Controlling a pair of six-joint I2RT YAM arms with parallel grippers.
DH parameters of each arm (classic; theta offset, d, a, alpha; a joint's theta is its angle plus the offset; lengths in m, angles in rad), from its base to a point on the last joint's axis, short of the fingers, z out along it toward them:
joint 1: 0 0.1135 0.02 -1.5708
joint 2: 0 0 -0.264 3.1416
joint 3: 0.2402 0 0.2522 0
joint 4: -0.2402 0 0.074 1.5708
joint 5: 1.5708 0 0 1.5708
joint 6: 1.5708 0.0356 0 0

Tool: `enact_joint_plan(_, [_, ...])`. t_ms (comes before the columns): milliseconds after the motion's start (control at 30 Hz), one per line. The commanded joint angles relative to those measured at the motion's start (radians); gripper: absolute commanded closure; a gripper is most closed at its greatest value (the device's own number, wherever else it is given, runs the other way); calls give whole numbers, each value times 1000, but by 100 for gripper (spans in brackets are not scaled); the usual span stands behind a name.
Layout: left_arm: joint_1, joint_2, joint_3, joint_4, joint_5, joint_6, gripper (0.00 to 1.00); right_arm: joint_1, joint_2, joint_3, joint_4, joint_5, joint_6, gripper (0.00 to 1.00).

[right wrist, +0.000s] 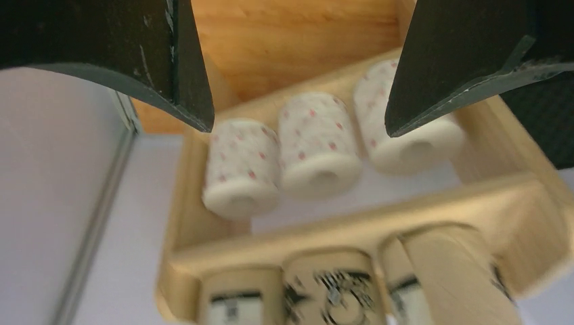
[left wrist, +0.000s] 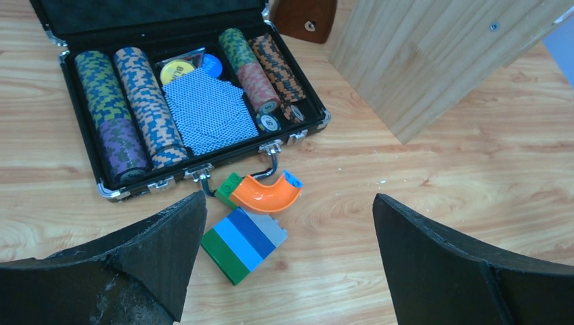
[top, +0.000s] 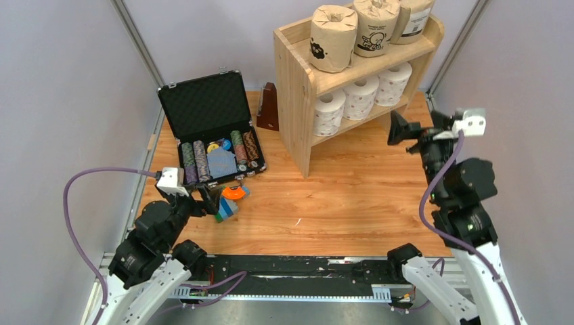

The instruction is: Place and organize the paper towels onto the shelf

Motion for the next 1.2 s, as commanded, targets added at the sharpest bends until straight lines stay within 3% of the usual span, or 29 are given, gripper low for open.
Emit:
enact_joint_plan(0, [-3, -43, 26, -4, -90, -30, 0, 1, -181, -214, -80, 239, 3, 0])
enact_joint_plan(400, [-2, -176, 59, -8, -291, -95, 0, 2, -728, -559, -185, 420, 114, 0])
enact_joint_plan(1167, [-3, -162, 45, -13, -289, -98, 0, 1, -731, -540, -280, 467, 214, 0])
